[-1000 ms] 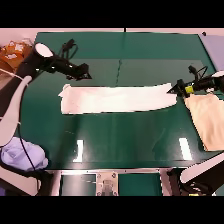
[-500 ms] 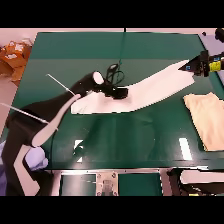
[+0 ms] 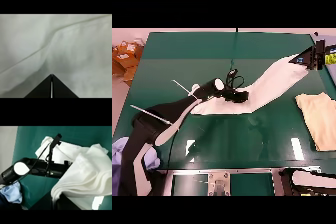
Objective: Fold the shirts.
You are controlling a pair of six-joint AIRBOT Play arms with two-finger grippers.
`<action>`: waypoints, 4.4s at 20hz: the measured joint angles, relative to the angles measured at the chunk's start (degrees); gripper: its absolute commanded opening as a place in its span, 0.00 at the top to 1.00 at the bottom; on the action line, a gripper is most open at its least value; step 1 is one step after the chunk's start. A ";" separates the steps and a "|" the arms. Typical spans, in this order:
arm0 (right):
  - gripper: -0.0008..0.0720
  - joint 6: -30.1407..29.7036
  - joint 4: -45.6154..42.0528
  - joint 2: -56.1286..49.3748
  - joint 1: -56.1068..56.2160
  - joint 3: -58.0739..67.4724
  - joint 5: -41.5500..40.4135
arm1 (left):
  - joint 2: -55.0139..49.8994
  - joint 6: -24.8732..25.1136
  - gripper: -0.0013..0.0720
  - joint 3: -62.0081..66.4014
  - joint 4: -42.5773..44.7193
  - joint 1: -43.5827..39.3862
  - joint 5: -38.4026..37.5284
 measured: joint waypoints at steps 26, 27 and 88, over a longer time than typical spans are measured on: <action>0.31 6.54 3.52 -24.72 54.64 -5.05 -61.77 | 18.36 -0.31 0.95 22.40 32.52 33.22 -49.46; 0.31 6.56 2.60 -23.85 51.71 -5.05 -58.84 | 18.36 -0.13 0.95 22.40 32.61 33.27 -49.55; 0.97 1.86 6.12 -13.20 -30.75 9.84 -22.10 | 18.62 -2.56 0.95 15.32 32.61 33.42 -47.65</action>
